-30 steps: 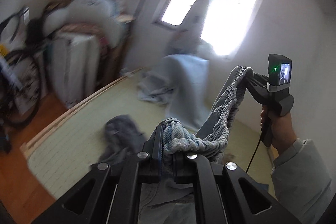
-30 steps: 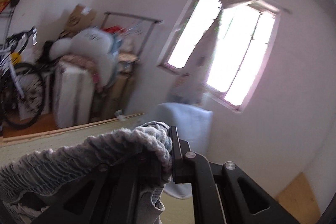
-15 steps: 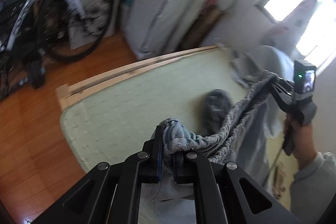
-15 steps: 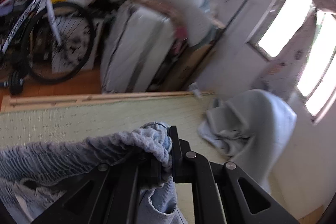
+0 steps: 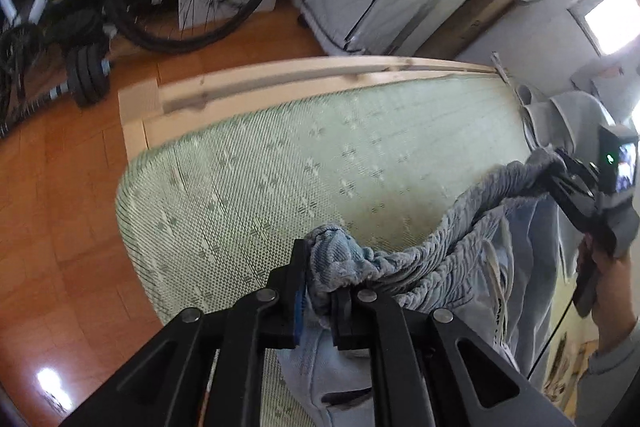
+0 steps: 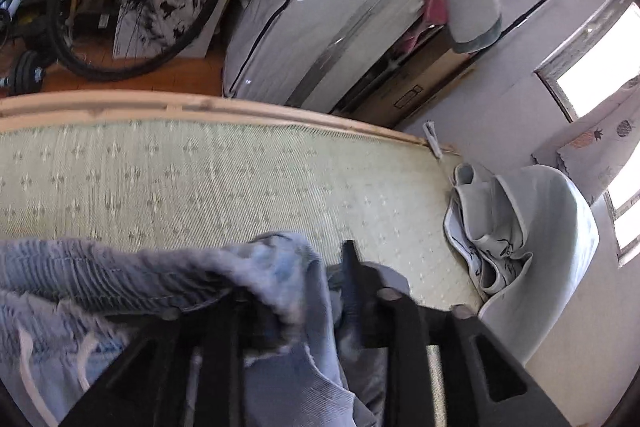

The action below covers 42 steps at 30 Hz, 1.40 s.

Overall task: Fold clothes
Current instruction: 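Lower the held sweatpants toward the bed with both grippers, then release the waistband with both grippers, laying the sweatpants flat on the bed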

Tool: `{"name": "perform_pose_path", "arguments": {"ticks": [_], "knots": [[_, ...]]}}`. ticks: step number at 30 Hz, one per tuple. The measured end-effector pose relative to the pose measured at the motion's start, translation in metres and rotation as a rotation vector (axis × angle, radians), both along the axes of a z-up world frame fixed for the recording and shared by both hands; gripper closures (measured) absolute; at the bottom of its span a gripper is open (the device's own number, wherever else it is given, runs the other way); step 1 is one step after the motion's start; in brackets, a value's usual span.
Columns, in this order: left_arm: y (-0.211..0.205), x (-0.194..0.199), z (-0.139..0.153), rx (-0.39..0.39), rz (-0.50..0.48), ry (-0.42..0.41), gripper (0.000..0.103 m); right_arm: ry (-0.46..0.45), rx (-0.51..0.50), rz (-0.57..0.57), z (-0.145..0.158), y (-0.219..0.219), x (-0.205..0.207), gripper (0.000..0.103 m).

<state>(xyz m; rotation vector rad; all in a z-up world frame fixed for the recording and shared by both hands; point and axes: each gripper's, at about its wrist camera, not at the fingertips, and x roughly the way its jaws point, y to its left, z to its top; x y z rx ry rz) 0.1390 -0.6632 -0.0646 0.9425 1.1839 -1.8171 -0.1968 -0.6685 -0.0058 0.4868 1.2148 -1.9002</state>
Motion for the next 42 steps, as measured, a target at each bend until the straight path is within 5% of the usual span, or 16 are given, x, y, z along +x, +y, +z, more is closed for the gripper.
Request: {"name": "perform_pose_path", "arguments": {"ticks": [3,7,8,12,18,29,36,42], "knots": [[-0.002,0.002,-0.008,0.044,0.008,0.009,0.081,-0.022,0.008,0.001,0.004,0.008,-0.002,0.05],[-0.004,0.013,-0.008,0.072,0.05,0.003,0.023,-0.057,0.038,0.034,0.02,0.023,0.004,0.041],[-0.004,0.015,-0.006,0.072,0.053,-0.001,0.019,-0.057,0.04,0.043,0.027,0.025,0.008,0.032],[0.007,0.021,0.006,0.067,0.025,0.008,0.019,-0.054,0.047,0.081,0.057,0.03,0.025,0.016],[0.024,0.024,0.028,0.059,-0.02,0.019,0.019,-0.119,-0.001,0.147,0.118,0.05,0.058,0.015],[0.01,0.069,0.036,0.181,0.083,0.109,0.007,-0.169,-0.187,0.206,0.224,0.195,0.103,0.015],[0.073,0.043,0.099,0.071,-0.13,0.197,0.007,-0.187,-0.34,0.028,0.258,0.349,0.09,0.015],[0.169,-0.003,0.154,0.02,-0.37,0.27,0.007,-0.204,-0.418,-0.241,0.25,0.519,0.076,0.015]]}}
